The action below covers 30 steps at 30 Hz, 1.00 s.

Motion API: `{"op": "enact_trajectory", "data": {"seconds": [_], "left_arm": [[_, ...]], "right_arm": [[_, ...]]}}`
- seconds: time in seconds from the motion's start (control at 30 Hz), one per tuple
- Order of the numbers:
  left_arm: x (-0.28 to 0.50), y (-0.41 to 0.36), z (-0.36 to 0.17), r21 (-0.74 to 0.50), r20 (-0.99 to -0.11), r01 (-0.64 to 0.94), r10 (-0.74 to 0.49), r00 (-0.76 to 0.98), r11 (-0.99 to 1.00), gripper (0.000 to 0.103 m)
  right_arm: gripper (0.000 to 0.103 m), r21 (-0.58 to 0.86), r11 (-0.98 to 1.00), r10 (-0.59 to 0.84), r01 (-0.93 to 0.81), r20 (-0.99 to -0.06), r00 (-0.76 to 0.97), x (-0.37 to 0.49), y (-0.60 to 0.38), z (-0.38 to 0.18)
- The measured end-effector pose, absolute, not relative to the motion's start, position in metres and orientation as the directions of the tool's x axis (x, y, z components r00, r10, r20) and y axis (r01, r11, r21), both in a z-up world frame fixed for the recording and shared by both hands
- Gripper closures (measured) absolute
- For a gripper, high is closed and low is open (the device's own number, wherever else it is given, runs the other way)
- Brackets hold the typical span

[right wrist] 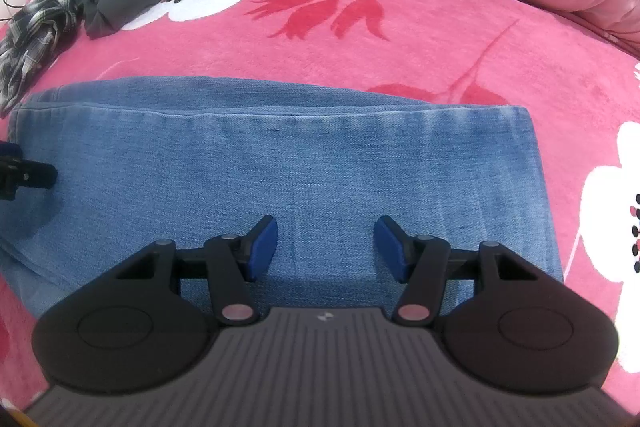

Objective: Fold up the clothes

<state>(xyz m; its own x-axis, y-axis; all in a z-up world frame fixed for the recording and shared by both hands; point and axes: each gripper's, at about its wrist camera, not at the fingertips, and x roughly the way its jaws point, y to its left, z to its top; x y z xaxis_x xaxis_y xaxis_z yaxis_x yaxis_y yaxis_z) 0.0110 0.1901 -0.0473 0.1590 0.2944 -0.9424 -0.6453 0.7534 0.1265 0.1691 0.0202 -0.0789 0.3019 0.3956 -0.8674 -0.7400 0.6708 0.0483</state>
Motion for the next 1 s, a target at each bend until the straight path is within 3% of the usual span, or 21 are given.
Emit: {"op": "enact_trajectory", "data": {"seconds": [1.0], "left_arm": [[0.0162, 0.1862, -0.0498, 0.168, -0.939, -0.645, 0.321, 0.126, 0.746, 0.029]], "right_arm": [[0.046, 0.068, 0.675, 0.42, -0.735, -0.854, 0.307, 0.1687, 0.0168, -0.0813]]}}
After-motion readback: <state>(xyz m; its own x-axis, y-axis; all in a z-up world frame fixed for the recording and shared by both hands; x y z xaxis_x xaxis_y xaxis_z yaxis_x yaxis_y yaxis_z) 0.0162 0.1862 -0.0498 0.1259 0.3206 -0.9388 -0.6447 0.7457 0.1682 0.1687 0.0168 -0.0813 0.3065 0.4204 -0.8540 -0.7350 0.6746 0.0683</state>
